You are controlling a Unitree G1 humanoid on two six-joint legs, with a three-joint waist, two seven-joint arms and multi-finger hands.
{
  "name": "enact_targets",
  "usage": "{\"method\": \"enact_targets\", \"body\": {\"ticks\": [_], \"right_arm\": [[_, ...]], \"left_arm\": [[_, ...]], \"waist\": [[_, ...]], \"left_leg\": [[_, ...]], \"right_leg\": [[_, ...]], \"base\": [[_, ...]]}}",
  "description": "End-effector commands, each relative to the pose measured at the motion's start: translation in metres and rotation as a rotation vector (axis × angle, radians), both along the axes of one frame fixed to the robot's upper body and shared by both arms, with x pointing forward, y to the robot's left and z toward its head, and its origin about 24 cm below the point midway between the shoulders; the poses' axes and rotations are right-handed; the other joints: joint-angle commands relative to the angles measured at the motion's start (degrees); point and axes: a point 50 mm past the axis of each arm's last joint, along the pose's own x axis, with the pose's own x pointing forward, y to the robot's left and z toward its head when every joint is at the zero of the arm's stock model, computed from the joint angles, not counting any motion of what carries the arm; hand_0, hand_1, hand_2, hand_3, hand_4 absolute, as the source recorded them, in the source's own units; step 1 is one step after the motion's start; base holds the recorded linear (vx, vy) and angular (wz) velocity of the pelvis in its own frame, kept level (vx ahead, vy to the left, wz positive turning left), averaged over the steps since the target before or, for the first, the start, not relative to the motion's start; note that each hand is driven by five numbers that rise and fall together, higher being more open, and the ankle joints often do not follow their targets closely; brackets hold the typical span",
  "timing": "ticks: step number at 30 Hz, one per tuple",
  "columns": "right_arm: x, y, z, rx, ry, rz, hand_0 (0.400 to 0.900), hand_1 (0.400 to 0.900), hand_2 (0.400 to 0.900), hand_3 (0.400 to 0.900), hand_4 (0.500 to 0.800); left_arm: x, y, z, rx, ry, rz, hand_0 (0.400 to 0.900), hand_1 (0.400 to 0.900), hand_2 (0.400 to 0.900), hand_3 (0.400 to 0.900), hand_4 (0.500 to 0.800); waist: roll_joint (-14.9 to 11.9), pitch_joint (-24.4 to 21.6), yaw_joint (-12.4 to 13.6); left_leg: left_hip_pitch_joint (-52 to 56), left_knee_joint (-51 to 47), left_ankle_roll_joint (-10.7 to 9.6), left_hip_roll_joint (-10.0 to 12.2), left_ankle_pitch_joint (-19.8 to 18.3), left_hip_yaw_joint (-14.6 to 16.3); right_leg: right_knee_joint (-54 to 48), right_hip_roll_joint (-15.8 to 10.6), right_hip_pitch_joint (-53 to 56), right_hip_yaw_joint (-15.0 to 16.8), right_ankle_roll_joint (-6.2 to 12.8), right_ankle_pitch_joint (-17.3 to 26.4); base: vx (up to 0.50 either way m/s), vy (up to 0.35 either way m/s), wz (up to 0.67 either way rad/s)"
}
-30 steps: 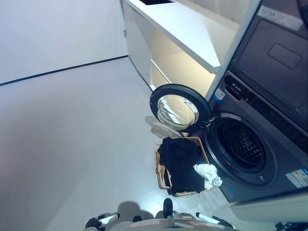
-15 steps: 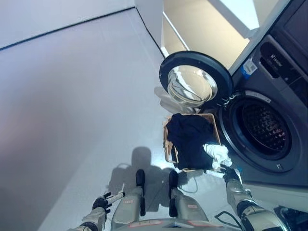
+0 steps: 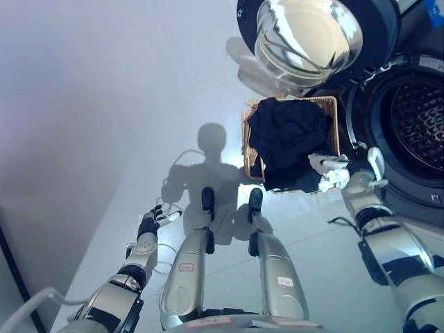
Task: Put the clothes in the basket into the washing machine.
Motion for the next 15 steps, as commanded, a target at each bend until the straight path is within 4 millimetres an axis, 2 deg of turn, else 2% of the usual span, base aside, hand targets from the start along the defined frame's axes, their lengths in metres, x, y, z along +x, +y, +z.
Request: {"method": "enact_targets", "body": {"ticks": [1,3,5,7,15], "right_arm": [[-0.018,-0.042,0.025,-0.195,-0.023,-0.123,0.9,0.9,0.9,0.9,0.8],[-0.015,-0.051,0.05,-0.248,-0.073,-0.161,0.9,0.9,0.9,0.9,0.8],[-0.014,-0.053,0.058,-0.253,-0.097,-0.172,0.9,0.9,0.9,0.9,0.8],[-0.014,-0.06,0.078,-0.29,-0.147,-0.2,0.9,0.9,0.9,0.9,0.8],[-0.02,-0.072,0.098,-0.351,-0.178,-0.274,0.9,0.9,0.9,0.9,0.8]], "left_arm": [[-0.019,0.01,-0.007,0.005,-0.005,0.066,0.9,0.9,0.9,0.9,0.8],[-0.003,0.006,0.007,-0.02,-0.09,0.071,0.9,0.9,0.9,0.9,0.8],[0.003,0.005,0.013,-0.032,-0.123,0.072,0.9,0.9,0.9,0.9,0.8],[0.016,0.004,0.029,-0.059,-0.215,0.08,0.9,0.9,0.9,0.9,0.8],[0.019,0.005,0.046,-0.104,-0.328,0.108,0.9,0.9,0.9,0.9,0.8]], "waist": [[1.6,-1.2,-0.1],[2.5,0.1,0.1],[2.9,0.1,0.2],[3.7,1.1,0.5],[4.7,1.0,1.4]], "left_leg": [[-9.3,10.0,-1.2,-2.3,-6.5,-0.7],[-15.1,16.8,-1.0,-2.3,-8.5,-0.7],[-17.9,19.9,-0.9,-2.2,-9.6,-0.6],[-24.4,27.7,-0.7,-2.2,-12.1,-0.4],[-38.5,44.8,0.1,-2.4,-17.7,0.8]], "right_leg": [[15.9,0.7,-9.8,1.6,2.13,-10.0],[22.6,0.1,-15.4,1.7,1.61,-12.2],[25.8,-0.2,-18.2,1.8,1.27,-13.3],[34.1,-1.1,-25.0,2.3,0.34,-15.9],[50.7,-1.6,-40.0,2.7,-0.8,-21.0]], "base": [[-0.04,-0.066,0.05],[-0.06,-0.088,0.1],[-0.04,-0.059,0.1],[-0.04,-0.049,0.11],[-0.01,-0.015,0.03]]}}
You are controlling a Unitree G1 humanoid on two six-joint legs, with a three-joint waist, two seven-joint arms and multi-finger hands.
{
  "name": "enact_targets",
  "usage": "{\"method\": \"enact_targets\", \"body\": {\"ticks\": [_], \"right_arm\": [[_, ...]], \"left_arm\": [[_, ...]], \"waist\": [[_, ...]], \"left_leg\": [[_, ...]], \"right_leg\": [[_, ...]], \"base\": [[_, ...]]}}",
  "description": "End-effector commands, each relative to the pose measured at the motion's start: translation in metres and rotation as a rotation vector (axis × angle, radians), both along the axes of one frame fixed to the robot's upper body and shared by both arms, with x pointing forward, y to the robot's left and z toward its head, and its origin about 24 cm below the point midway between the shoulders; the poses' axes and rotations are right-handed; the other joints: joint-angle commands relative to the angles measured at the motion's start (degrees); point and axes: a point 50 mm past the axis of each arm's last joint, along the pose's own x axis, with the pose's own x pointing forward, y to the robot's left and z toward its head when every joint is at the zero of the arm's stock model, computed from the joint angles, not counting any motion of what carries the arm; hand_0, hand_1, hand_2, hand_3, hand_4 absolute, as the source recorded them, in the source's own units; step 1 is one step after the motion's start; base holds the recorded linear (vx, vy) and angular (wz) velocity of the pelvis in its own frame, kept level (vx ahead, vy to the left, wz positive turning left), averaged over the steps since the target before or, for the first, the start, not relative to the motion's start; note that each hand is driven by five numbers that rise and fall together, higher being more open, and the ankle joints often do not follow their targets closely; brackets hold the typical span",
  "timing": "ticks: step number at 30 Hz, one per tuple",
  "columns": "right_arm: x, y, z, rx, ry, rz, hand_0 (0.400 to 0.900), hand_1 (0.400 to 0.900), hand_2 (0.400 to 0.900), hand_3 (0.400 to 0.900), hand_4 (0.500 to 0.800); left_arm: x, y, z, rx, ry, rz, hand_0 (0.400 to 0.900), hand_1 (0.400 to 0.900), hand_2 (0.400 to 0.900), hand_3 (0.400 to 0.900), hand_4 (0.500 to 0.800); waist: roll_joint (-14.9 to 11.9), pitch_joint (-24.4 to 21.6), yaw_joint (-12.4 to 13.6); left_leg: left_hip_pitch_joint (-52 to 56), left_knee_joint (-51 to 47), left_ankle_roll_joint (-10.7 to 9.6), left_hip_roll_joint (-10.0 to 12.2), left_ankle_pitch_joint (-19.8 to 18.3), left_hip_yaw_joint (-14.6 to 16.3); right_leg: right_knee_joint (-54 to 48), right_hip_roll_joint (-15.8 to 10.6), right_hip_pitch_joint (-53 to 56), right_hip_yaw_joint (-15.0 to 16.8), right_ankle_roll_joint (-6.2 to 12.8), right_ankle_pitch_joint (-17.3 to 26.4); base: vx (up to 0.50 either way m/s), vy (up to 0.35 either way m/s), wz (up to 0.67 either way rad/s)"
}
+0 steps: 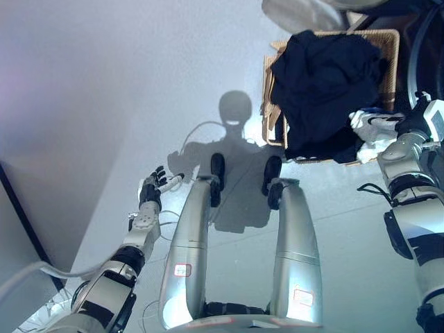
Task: Put the clothes in the basket into the washing machine.
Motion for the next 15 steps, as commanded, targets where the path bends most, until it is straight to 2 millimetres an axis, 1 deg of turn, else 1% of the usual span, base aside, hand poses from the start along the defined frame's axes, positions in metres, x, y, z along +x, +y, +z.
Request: {"method": "enact_targets", "body": {"ticks": [1,2,4,6,7,8,9,10,13,15], "right_arm": [[-0.028,-0.035,0.009,-0.129,-0.008,-0.14,0.9,0.9,0.9,0.9,0.8],[-0.029,-0.037,0.012,-0.123,-0.025,-0.144,0.9,0.9,0.9,0.9,0.8],[-0.03,-0.04,0.016,-0.13,-0.019,-0.147,0.9,0.9,0.9,0.9,0.8],[-0.031,-0.041,0.013,-0.124,-0.004,-0.151,0.9,0.9,0.9,0.9,0.8],[-0.033,-0.042,0.008,-0.116,0.021,-0.154,0.9,0.9,0.9,0.9,0.8],[-0.032,-0.041,0.005,-0.11,0.034,-0.153,0.608,0.608,0.608,0.608,0.625],[-0.032,-0.04,0.002,-0.106,0.046,-0.155,0.492,0.492,0.492,0.492,0.555],[-0.03,-0.037,0.001,-0.095,0.032,-0.154,0.4,0.4,0.4,0.4,0.5],[-0.026,-0.028,-0.01,-0.086,0.023,-0.135,0.4,0.4,0.4,0.4,0.5],[-0.025,-0.024,-0.012,-0.082,0.006,-0.132,0.4,0.4,0.4,0.4,0.5]], "left_arm": [[-0.03,0.013,-0.02,-0.029,0.03,0.09,0.9,0.9,0.9,0.9,0.8],[-0.029,0.011,-0.015,-0.042,0.002,0.089,0.9,0.9,0.9,0.9,0.8],[-0.031,0.01,-0.014,-0.054,-0.009,0.084,0.9,0.9,0.9,0.9,0.8],[-0.034,0.007,-0.015,-0.061,-0.006,0.077,0.9,0.9,0.9,0.9,0.8],[-0.036,0.004,-0.017,-0.064,0.0,0.065,0.9,0.9,0.9,0.9,0.8],[-0.039,0.002,-0.021,-0.062,0.019,0.061,0.9,0.9,0.9,0.9,0.8],[-0.04,0.0,-0.024,-0.06,0.033,0.055,0.9,0.9,0.9,0.9,0.8],[-0.042,0.002,-0.026,-0.057,0.043,0.067,0.9,0.9,0.9,0.9,0.8],[-0.042,-0.002,-0.028,-0.058,0.052,0.069,0.9,0.9,0.9,0.9,0.8],[-0.041,-0.001,-0.028,-0.054,0.049,0.075,0.9,0.9,0.9,0.9,0.8]], "waist": [[2.6,-4.1,-0.9],[2.9,-4.1,-0.7],[3.1,-4.5,-0.3],[3.2,-4.9,0.0],[3.1,-5.1,0.1],[3.0,-5.4,0.1],[2.9,-5.5,0.2],[2.7,-5.8,0.2],[2.3,-6.5,-0.3],[2.1,-7.2,-0.4]], "left_leg": [[-2.1,-1.1,0.6,-2.0,-2.3,1.5],[-4.3,1.2,0.7,-2.3,-3.0,1.8],[-6.4,3.1,0.7,-2.5,-3.5,2.2],[-7.8,4.2,0.7,-2.5,-3.8,2.4],[-8.2,4.4,0.7,-2.5,-3.9,2.5],[-8.3,4.3,0.8,-2.4,-3.9,2.5],[-8.4,4.3,0.7,-2.5,-3.8,2.6],[-8.3,3.9,0.7,-2.5,-3.7,2.7],[-7.9,2.6,0.6,-2.7,-3.1,2.6],[-7.2,1.2,0.5,-2.8,-2.6,2.4]], "right_leg": [[2.3,1.9,-1.6,-0.8,2.06,-4.4],[4.6,1.8,-3.9,-0.5,1.9,-5.1],[6.7,1.5,-6.4,0.0,1.59,-5.5],[7.8,1.3,-7.9,0.3,1.5,-5.7],[8.1,1.2,-8.3,0.3,1.51,-5.7],[7.9,1.2,-8.3,0.3,1.49,-5.7],[7.8,1.2,-8.4,0.3,1.52,-5.7],[7.4,1.2,-8.3,0.2,1.6,-5.5],[6.3,1.5,-8.2,0.3,1.84,-4.9],[5.1,1.4,-7.5,0.1,2.02,-4.5]], "base": [[-0.02,-0.028,0.04],[-0.02,-0.019,0.06],[-0.01,-0.03,0.06],[0.0,-0.015,0.02],[0.0,0.0,0.0],[0.0,0.0,0.0],[0.0,0.0,0.0],[0.0,0.0,0.0],[0.0,0.0,0.0],[0.0,0.0,0.0]]}}
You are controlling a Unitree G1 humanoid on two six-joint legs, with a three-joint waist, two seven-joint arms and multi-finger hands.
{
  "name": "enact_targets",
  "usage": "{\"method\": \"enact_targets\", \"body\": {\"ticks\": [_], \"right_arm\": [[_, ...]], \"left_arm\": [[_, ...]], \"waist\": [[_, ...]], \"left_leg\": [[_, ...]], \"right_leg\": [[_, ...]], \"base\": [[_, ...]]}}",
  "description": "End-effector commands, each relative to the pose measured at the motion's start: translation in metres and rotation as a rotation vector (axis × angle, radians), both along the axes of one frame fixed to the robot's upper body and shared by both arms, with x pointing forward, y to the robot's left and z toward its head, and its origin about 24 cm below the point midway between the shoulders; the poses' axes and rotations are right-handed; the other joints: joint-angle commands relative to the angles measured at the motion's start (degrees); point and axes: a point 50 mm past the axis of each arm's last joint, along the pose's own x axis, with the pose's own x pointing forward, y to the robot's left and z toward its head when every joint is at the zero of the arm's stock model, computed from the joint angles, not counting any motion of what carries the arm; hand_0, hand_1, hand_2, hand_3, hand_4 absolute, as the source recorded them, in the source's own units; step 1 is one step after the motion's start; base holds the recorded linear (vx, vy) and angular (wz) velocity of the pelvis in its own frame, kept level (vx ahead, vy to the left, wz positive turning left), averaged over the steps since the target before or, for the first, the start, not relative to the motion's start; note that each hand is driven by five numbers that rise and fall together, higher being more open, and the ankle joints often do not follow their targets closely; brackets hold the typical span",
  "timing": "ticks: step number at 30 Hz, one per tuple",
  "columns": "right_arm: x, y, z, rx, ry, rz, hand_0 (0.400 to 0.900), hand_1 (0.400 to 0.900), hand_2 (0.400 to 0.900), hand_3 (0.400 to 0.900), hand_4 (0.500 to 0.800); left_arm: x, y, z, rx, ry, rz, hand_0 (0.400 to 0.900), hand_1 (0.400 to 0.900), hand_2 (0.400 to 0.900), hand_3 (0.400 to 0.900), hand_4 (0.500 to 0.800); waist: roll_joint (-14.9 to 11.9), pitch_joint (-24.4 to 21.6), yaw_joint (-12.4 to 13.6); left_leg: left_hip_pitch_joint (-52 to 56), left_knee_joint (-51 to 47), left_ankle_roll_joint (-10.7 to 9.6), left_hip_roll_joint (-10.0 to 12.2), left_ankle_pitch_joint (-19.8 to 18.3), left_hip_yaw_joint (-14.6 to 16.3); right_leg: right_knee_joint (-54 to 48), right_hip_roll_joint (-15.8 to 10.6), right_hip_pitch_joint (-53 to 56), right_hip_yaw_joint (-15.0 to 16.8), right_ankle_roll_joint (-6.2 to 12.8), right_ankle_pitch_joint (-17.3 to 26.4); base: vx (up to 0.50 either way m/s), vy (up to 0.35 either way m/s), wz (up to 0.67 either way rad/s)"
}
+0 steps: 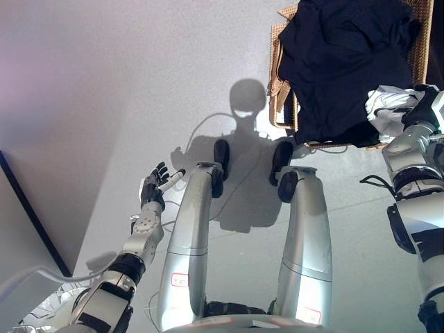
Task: Put the clothes in the basket into the washing machine.
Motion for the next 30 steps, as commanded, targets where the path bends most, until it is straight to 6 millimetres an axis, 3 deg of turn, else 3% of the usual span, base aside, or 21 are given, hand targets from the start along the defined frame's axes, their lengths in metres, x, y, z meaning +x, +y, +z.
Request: {"method": "enact_targets", "body": {"ticks": [1,9,16,19,23,30], "right_arm": [[-0.025,-0.02,-0.024,-0.065,0.026,-0.104,0.4,0.4,0.4,0.4,0.5],[-0.019,-0.008,-0.027,0.063,-0.136,-0.081,0.4,0.4,0.4,0.4,0.5],[-0.011,0.008,-0.014,0.695,-0.78,-0.053,0.4,0.4,0.4,0.4,0.5],[-0.01,0.002,-0.001,0.819,-0.919,-0.071,0.4,0.4,0.4,0.4,0.5],[-0.013,-0.009,0.017,1.004,-1.129,-0.119,0.4,0.4,0.4,0.4,0.5],[-0.01,-0.014,0.045,1.113,-1.244,-0.127,0.4,0.4,0.4,0.4,0.5]], "left_arm": [[-0.028,0.009,-0.026,0.027,0.079,0.067,0.9,0.9,0.9,0.9,0.8],[-0.027,0.014,-0.031,0.036,0.117,0.115,0.9,0.9,0.9,0.9,0.8],[-0.03,0.024,-0.039,-0.006,0.175,0.195,0.9,0.9,0.9,0.9,0.8],[-0.033,0.027,-0.044,-0.016,0.209,0.208,0.9,0.9,0.9,0.9,0.8],[-0.038,0.026,-0.051,-0.046,0.244,0.224,0.9,0.9,0.9,0.9,0.8],[-0.055,0.018,-0.066,-0.08,0.317,0.216,0.9,0.9,0.9,0.9,0.8]], "waist": [[1.6,-7.5,-1.4],[-0.2,-9.3,-2.7],[-1.0,-9.3,-3.9],[-0.9,-10.1,-3.8],[0.0,-10.8,-3.2],[3.3,-11.7,-1.6]], "left_leg": [[0.4,-5.1,0.6,-2.5,-1.6,2.1],[7.1,-13.8,0.5,-2.5,0.7,0.8],[14.7,-21.3,0.4,-2.3,2.0,0.0],[16.1,-23.3,0.3,-2.4,2.6,0.2],[18.4,-25.9,-0.1,-2.4,3.1,0.6],[22.0,-29.6,-0.8,-2.4,4.2,1.7]], "right_leg": [[-1.5,2.1,1.2,-0.9,2.54,-4.0],[-9.8,2.2,8.0,-1.3,3.17,-1.3],[-17.2,2.6,15.9,-0.7,3.46,0.1],[-19.0,2.8,17.2,-0.4,3.55,0.4],[-20.5,2.9,18.8,0.2,3.65,0.3],[-20.5,2.3,20.1,1.3,3.42,-1.0]], "base": [[0.0,0.0,0.0],[0.0,0.012,-0.04],[0.02,0.022,-0.08],[0.01,-0.002,-0.01],[0.06,-0.026,0.0],[0.09,-0.085,0.02]]}}
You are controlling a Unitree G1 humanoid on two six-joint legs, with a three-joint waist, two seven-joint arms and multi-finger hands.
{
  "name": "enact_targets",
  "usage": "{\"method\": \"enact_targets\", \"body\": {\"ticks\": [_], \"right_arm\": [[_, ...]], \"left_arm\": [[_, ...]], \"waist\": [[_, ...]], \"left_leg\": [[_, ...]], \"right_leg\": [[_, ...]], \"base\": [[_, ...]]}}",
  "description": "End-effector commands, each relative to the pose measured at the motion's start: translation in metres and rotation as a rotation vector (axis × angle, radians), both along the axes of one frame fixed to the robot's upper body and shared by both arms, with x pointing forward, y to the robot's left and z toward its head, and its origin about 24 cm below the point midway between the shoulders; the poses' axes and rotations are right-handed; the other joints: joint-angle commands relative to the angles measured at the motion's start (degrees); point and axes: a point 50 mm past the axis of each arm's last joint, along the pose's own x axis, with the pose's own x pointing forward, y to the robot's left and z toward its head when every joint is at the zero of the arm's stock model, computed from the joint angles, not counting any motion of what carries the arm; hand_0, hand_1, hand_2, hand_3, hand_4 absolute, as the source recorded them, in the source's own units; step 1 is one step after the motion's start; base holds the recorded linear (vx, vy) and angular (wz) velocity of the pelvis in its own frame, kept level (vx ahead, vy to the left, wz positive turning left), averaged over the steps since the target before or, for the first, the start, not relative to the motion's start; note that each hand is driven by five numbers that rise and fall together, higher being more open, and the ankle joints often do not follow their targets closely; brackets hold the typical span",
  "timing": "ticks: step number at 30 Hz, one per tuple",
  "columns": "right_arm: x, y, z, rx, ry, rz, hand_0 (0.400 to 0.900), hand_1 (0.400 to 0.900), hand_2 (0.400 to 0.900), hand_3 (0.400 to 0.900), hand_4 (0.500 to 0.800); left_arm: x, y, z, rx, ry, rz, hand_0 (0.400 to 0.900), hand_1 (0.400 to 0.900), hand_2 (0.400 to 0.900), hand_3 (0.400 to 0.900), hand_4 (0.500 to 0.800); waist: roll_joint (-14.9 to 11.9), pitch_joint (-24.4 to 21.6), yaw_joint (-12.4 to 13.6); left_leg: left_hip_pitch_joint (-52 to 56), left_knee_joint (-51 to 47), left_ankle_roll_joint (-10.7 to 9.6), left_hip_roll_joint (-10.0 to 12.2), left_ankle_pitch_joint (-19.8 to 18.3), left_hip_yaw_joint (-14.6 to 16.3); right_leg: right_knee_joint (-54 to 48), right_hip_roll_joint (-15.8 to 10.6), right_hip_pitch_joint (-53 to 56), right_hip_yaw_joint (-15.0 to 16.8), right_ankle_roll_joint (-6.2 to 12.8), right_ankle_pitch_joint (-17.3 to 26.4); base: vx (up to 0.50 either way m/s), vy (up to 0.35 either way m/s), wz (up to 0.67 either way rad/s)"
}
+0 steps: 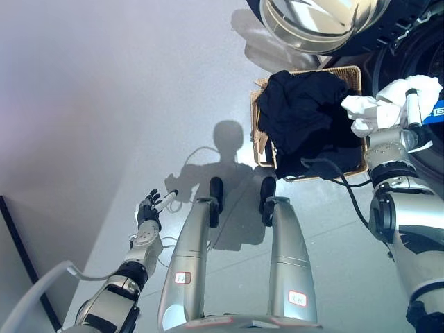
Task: Put the clothes in the basket into the washing machine.
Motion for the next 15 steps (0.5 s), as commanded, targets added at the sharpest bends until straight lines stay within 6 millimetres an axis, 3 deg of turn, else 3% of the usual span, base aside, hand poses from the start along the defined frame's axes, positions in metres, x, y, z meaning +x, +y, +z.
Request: {"method": "enact_targets", "body": {"ticks": [1,3,11,13,15], "right_arm": [[-0.024,-0.04,0.05,-0.087,-0.166,-0.159,0.4,0.4,0.4,0.4,0.5],[-0.023,-0.037,0.063,-0.084,-0.213,-0.184,0.4,0.4,0.4,0.4,0.5],[-0.05,-0.061,0.107,-0.191,-0.206,-0.35,0.4,0.4,0.4,0.4,0.5],[-0.057,-0.065,0.113,-0.247,-0.197,-0.386,0.559,0.559,0.559,0.559,0.595],[-0.061,-0.067,0.117,-0.27,-0.197,-0.412,0.9,0.9,0.9,0.9,0.8]], "left_arm": [[-0.027,0.005,-0.021,-0.022,0.094,0.06,0.9,0.9,0.9,0.9,0.8],[-0.032,0.004,-0.025,-0.032,0.109,0.067,0.9,0.9,0.9,0.9,0.8],[-0.045,-0.005,-0.036,-0.043,0.155,0.046,0.9,0.9,0.9,0.9,0.8],[-0.047,-0.008,-0.037,-0.045,0.156,0.043,0.9,0.9,0.9,0.9,0.8],[-0.047,-0.008,-0.037,-0.044,0.155,0.039,0.9,0.9,0.9,0.9,0.8]], "waist": [[5.4,-1.8,1.6],[6.4,-1.7,1.7],[8.7,-1.2,1.3],[9.0,-1.1,1.1],[9.2,-1.0,1.1]], "left_leg": [[4.4,-11.3,-2.5,-0.6,1.0,0.9],[5.1,-12.3,-2.8,-0.6,1.4,1.4],[8.5,-16.3,-4.1,-1.6,3.8,2.5],[8.9,-16.6,-4.2,-1.8,3.9,2.6],[8.9,-16.5,-4.2,-2.0,3.9,2.6]], "right_leg": [[-2.9,2.8,2.5,1.8,0.56,-3.9],[-2.4,2.5,2.4,2.0,0.49,-4.3],[0.0,0.8,2.7,2.9,0.48,-5.4],[0.8,0.6,2.6,3.0,0.52,-5.6],[1.3,0.4,2.3,3.0,0.56,-5.8]], "base": [[0.1,-0.127,0.06],[0.09,-0.14,0.05],[0.06,-0.139,0.13],[0.02,-0.093,0.07],[0.01,-0.07,0.04]]}}
